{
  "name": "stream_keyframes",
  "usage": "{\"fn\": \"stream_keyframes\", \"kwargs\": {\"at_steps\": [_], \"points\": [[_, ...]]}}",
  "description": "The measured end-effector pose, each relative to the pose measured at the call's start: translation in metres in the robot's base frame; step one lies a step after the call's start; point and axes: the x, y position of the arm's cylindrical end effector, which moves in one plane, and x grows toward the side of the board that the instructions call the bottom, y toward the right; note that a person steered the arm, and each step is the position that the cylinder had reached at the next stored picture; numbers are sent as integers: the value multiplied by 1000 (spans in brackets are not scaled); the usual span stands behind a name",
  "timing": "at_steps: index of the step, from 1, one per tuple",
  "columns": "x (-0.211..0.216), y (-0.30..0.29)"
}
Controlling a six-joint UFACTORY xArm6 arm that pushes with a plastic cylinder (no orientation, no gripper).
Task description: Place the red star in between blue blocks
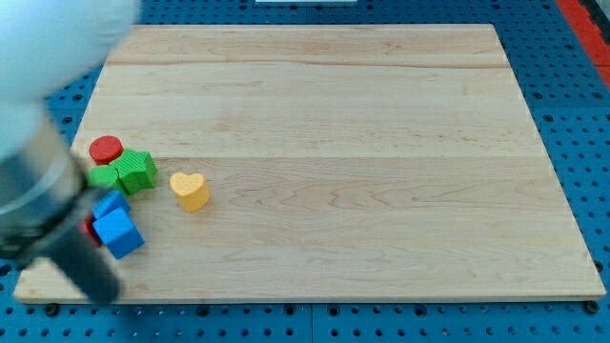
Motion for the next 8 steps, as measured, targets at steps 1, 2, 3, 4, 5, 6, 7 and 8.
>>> {"fn": "stream_keyframes", "kwargs": {"at_steps": [1,2,3,4,5,6,7,8], "points": [[-3,-67],[-3,-48],[-9,-59],[-29,-46],[-60,-17],[-84,-14],[-97,-12],[-101,35]]}}
